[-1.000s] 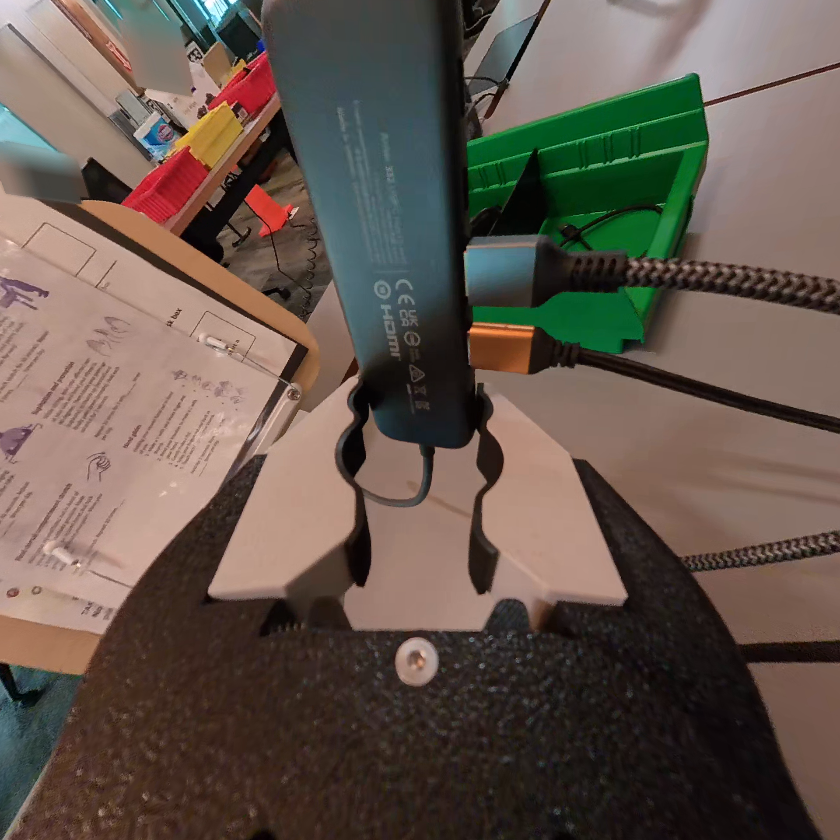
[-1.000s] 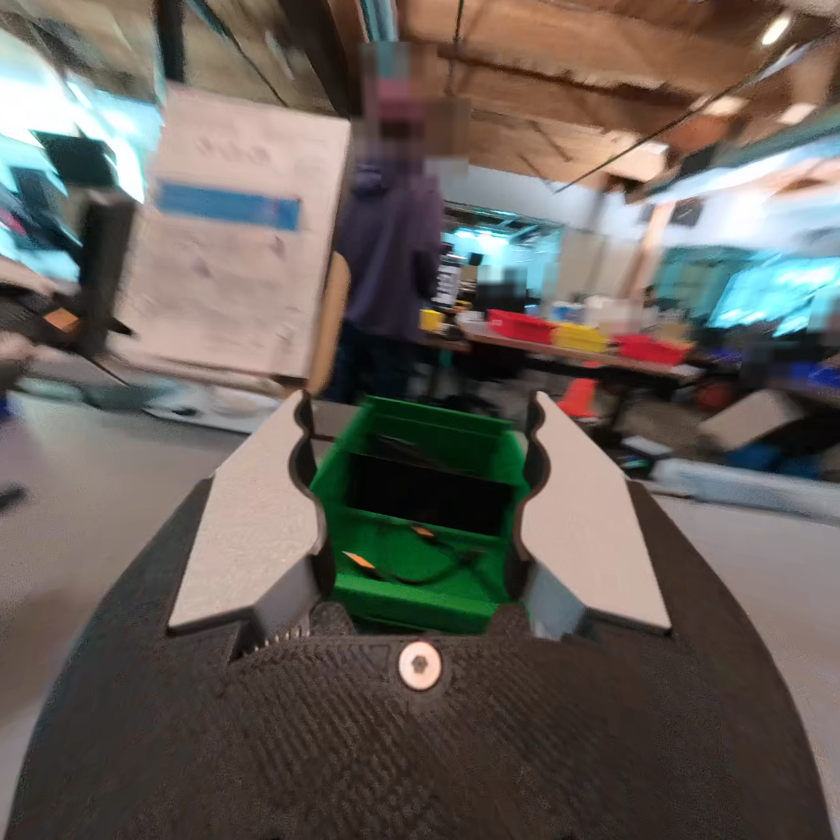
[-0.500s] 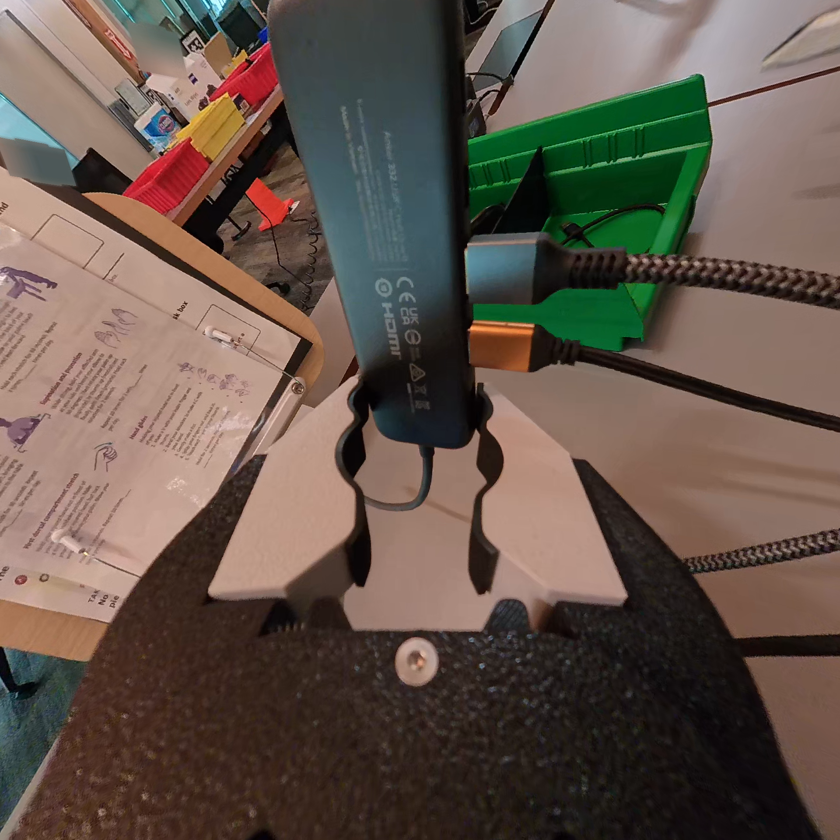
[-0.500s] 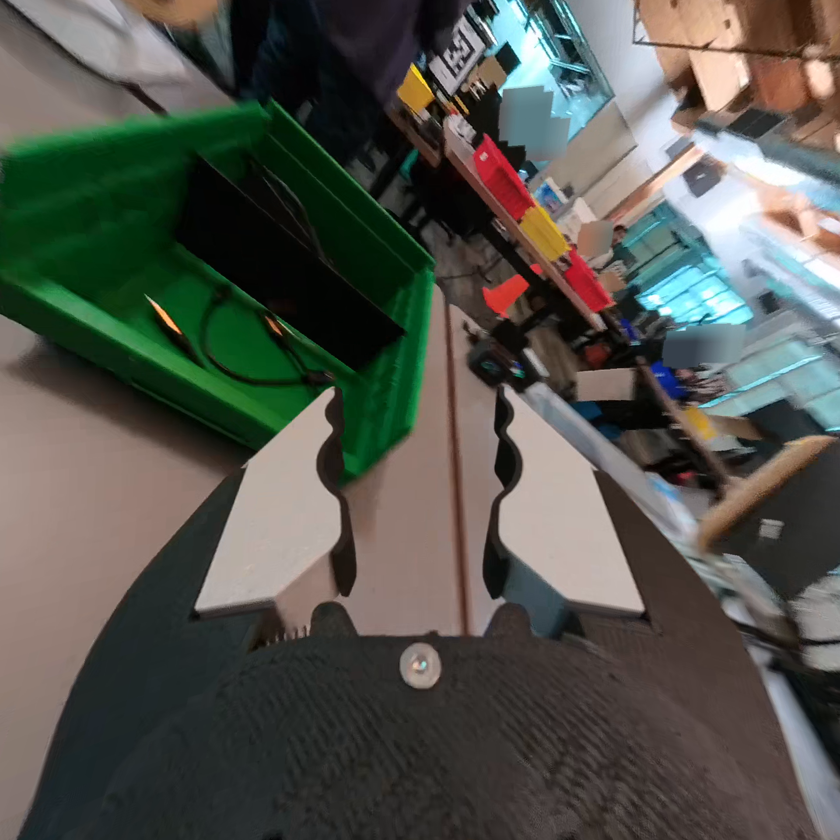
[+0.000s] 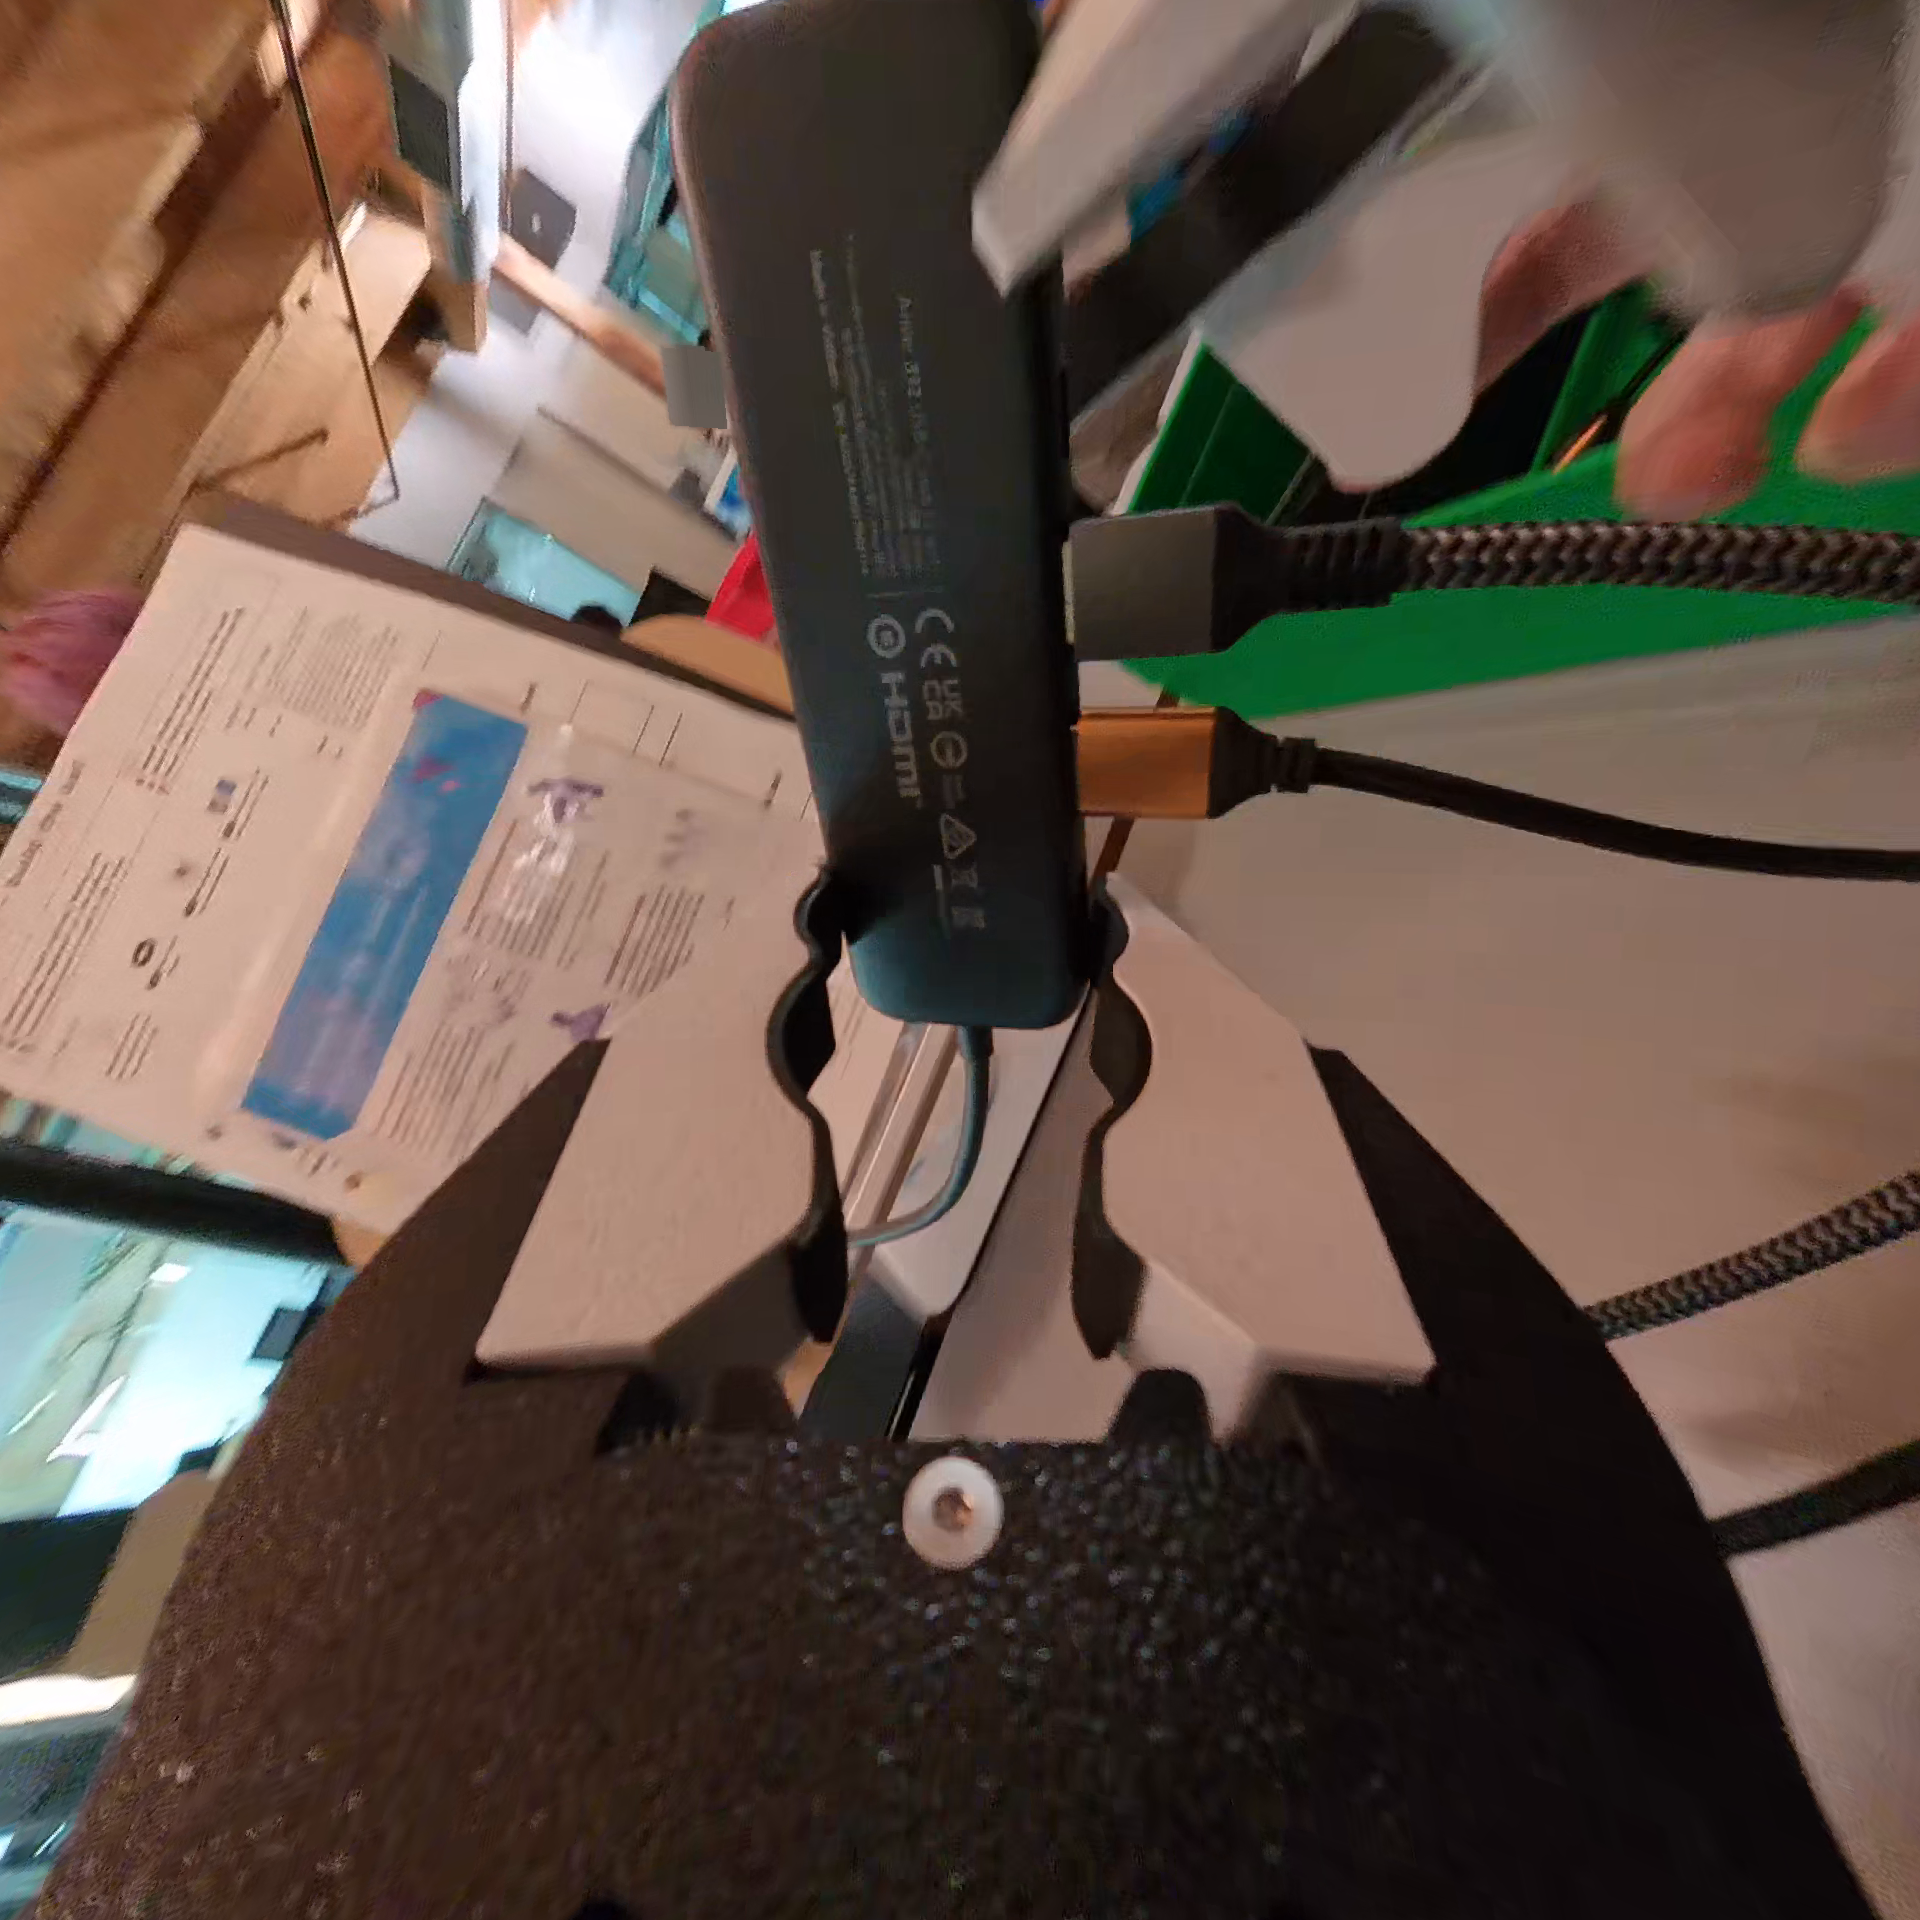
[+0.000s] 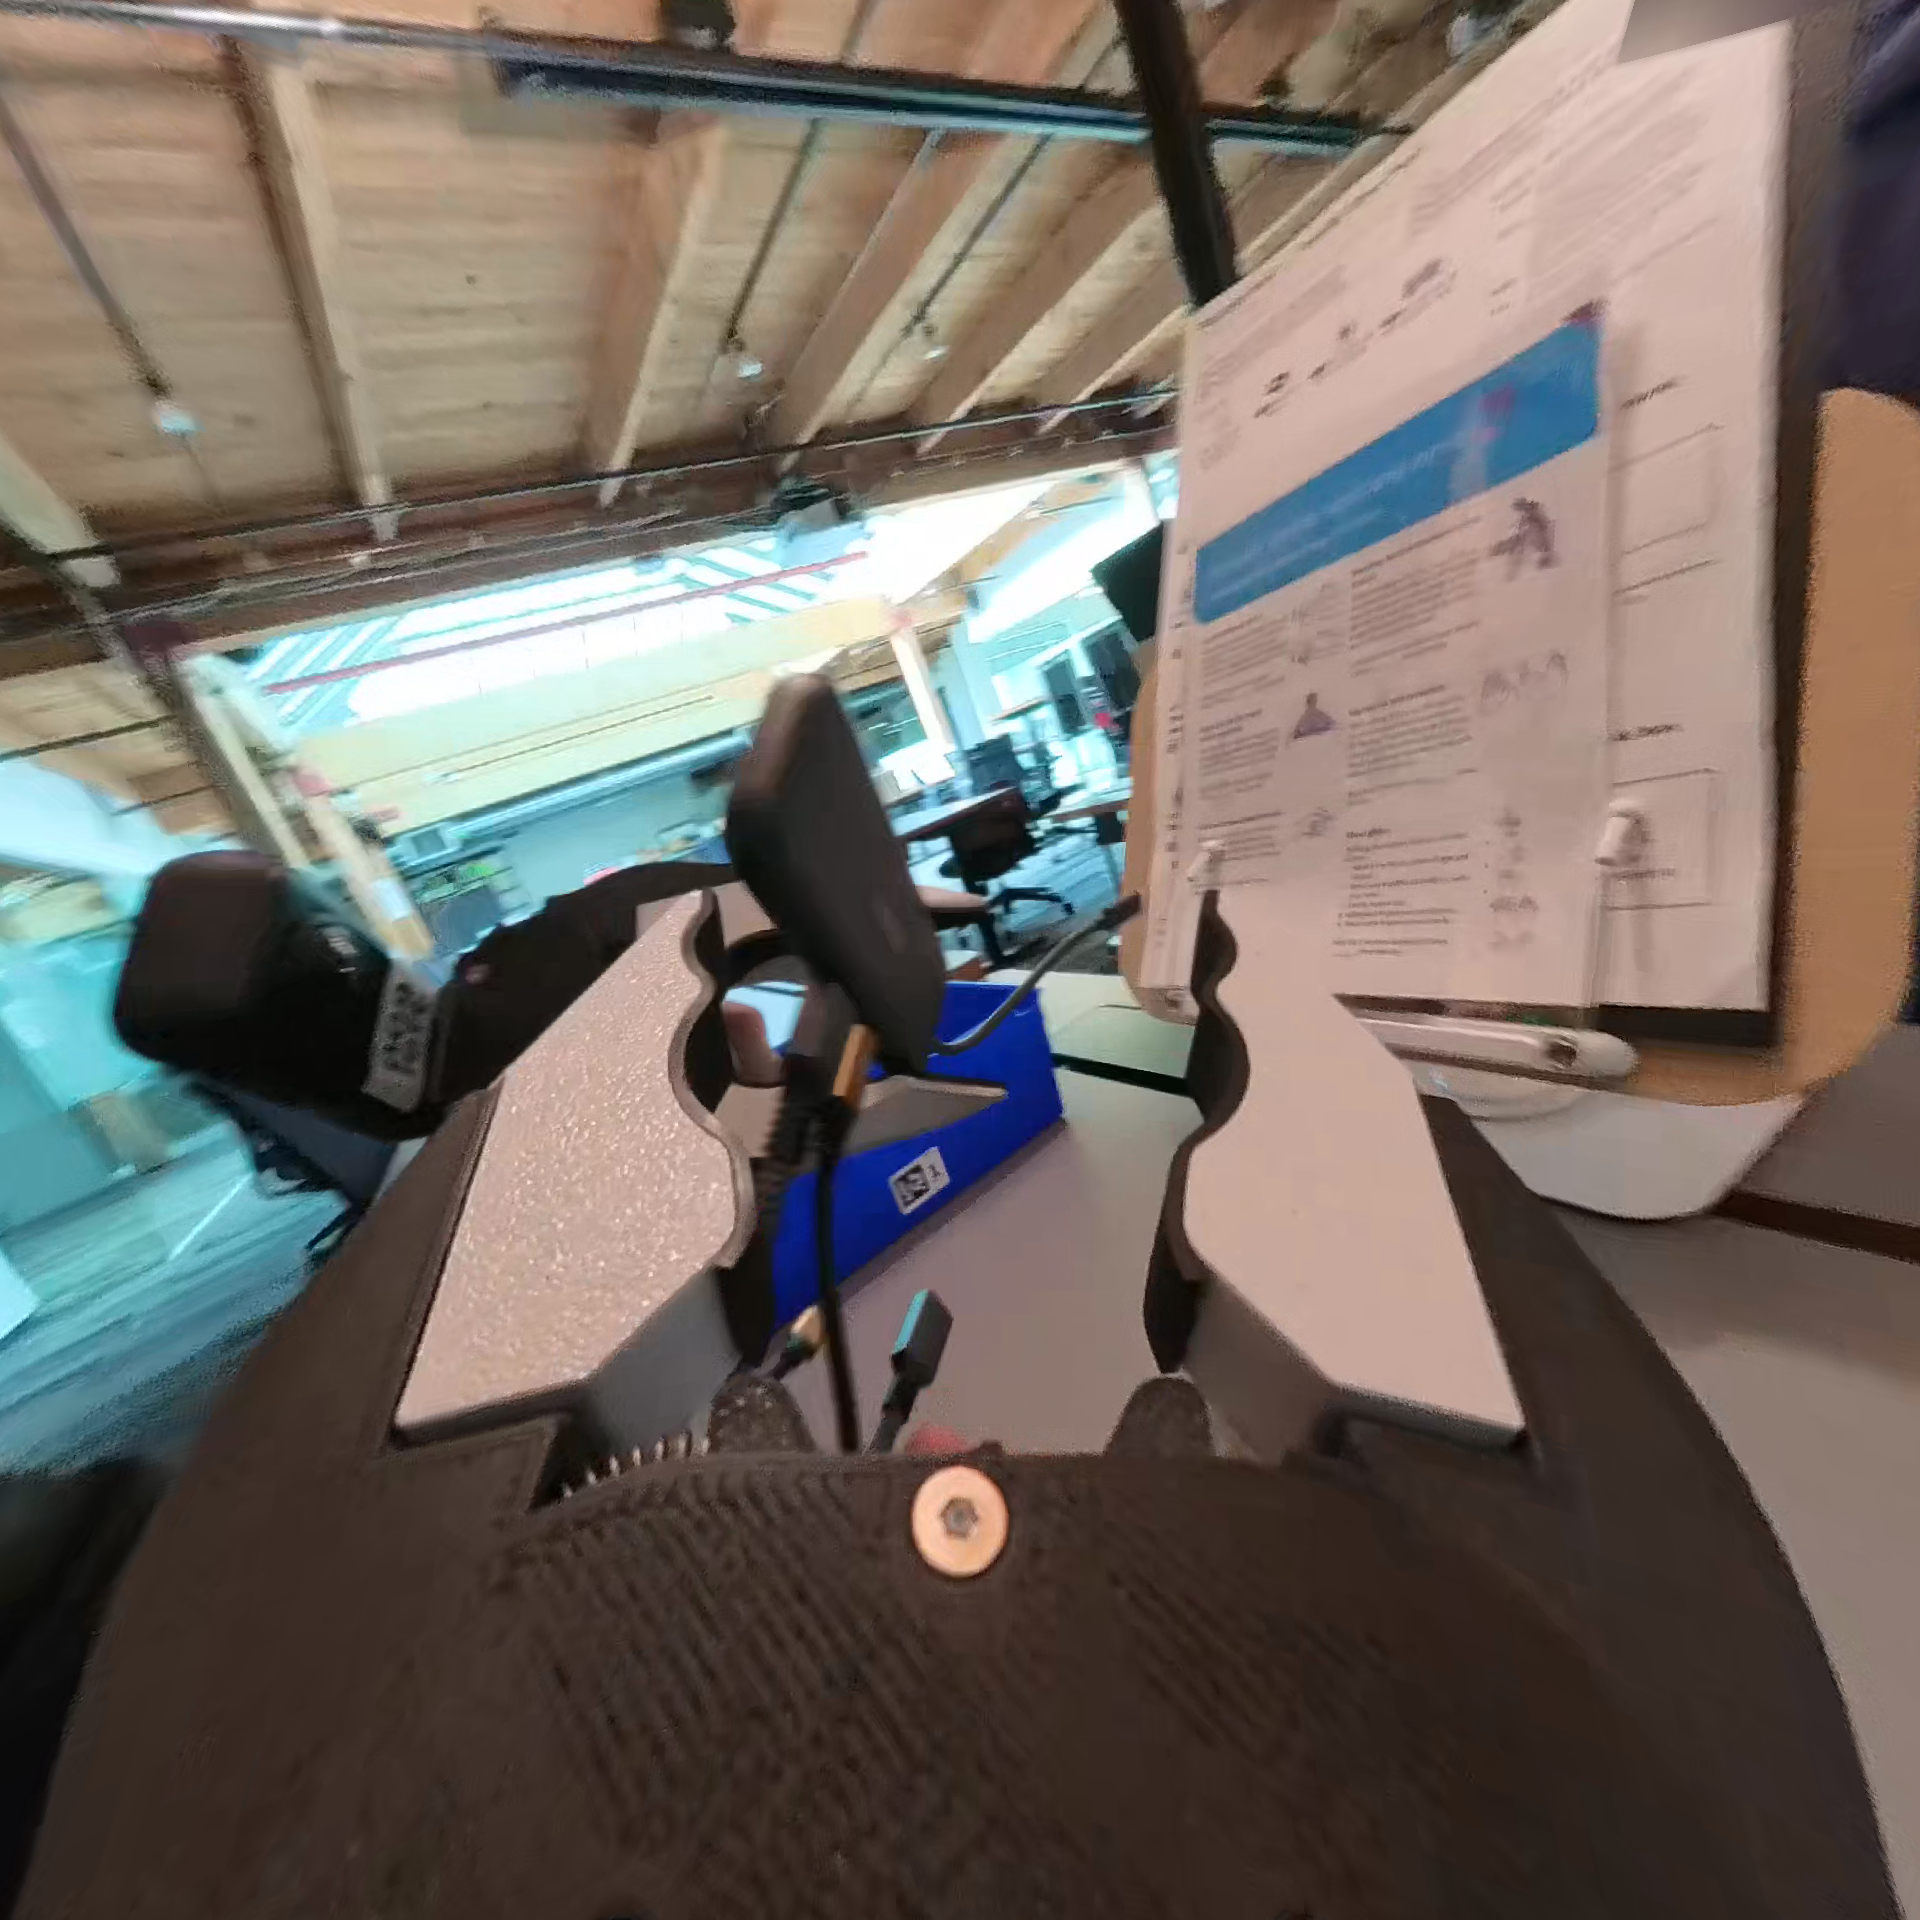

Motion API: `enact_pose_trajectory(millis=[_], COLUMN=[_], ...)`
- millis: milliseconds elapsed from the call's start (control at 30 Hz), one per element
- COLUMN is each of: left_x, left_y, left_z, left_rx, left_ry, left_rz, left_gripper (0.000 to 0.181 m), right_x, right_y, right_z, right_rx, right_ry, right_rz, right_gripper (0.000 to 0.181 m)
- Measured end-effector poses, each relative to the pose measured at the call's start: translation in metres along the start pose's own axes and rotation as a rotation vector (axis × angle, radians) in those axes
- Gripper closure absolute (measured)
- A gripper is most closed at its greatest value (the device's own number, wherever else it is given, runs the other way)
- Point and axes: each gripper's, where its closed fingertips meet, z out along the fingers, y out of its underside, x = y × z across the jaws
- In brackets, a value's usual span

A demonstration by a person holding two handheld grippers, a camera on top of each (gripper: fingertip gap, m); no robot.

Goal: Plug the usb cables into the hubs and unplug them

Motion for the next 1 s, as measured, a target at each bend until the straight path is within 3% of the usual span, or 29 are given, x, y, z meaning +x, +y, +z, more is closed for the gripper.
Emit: enact_pose_trajectory(millis=[133,233,333,533,667,767,1000], left_x=[0.004,0.019,0.033,0.037,0.035,0.024,0.029], left_y=[0.020,0.013,0.001,-0.009,-0.028,-0.050,-0.059], left_z=[0.013,0.022,0.025,0.023,0.009,-0.014,-0.033], left_rx=[-0.096,-0.077,-0.048,-0.011,0.196,0.385,0.505], left_ry=[-0.039,-0.035,-0.026,-0.044,-0.045,-0.060,0.064], left_rz=[0.132,0.236,0.322,0.387,0.362,0.259,0.158], left_gripper=[0.136,0.137,0.136,0.136,0.137,0.136,0.133], right_x=[-0.007,0.009,0.022,0.022,0.009,-0.006,-0.015], right_y=[0.003,0.023,0.026,0.023,0.015,0.000,0.002], right_z=[0.004,0.006,0.000,-0.012,-0.015,-0.020,-0.019], right_rx=[0.041,-0.002,0.059,0.170,0.153,0.219,0.179], right_ry=[-0.099,-0.027,0.027,-0.079,-0.146,-0.266,-0.375], right_rz=[0.046,0.016,0.032,0.214,0.211,0.337,0.554], right_gripper=[0.111,0.122,0.171,0.170,0.170,0.171,0.171])
